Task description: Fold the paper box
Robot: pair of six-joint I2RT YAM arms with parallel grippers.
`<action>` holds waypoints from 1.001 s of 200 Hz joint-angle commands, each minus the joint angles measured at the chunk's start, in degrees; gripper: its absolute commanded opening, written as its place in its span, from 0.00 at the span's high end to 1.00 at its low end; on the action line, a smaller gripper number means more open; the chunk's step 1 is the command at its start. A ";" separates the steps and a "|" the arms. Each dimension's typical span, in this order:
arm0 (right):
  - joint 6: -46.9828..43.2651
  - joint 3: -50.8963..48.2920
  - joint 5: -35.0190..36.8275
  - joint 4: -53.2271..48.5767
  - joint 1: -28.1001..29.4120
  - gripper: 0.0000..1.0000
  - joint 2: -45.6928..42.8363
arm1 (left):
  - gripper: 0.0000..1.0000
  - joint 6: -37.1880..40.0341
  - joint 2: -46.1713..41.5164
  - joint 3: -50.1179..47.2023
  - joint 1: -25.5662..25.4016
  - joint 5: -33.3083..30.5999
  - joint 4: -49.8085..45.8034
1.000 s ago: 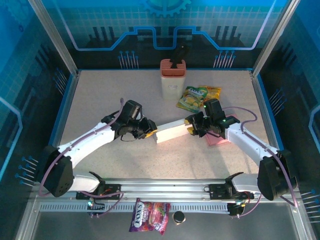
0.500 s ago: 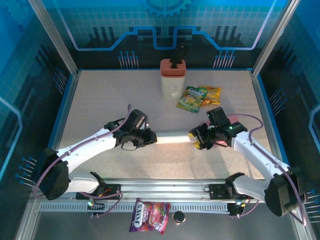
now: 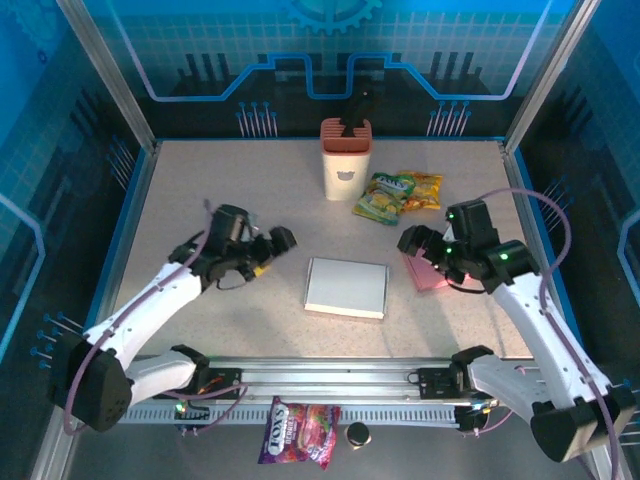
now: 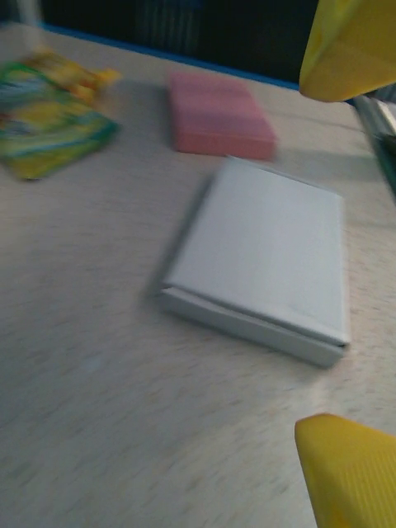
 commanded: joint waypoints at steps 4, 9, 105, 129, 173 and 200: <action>-15.64 -5.17 22.17 7.51 -1.29 0.00 -4.14 | 0.01 7.71 -4.28 1.27 8.52 -1.19 -0.27; -17.53 -7.49 22.99 9.68 -2.13 0.00 -5.20 | 0.01 10.90 -5.15 1.85 8.92 -5.70 -2.44; -39.79 -40.16 20.36 69.16 -6.68 0.00 1.84 | 0.01 44.72 -11.30 -23.92 12.06 -40.02 26.43; -40.41 -41.50 17.89 79.43 -8.67 0.00 9.53 | 0.01 46.26 -4.91 -27.70 13.51 -36.06 37.99; -41.69 -40.08 12.71 94.33 -11.50 0.00 20.19 | 0.01 48.08 5.62 -24.82 17.47 -27.86 49.27; -41.64 -38.63 11.37 100.77 -13.13 0.00 27.40 | 0.01 47.15 11.27 -23.61 19.44 -23.91 57.45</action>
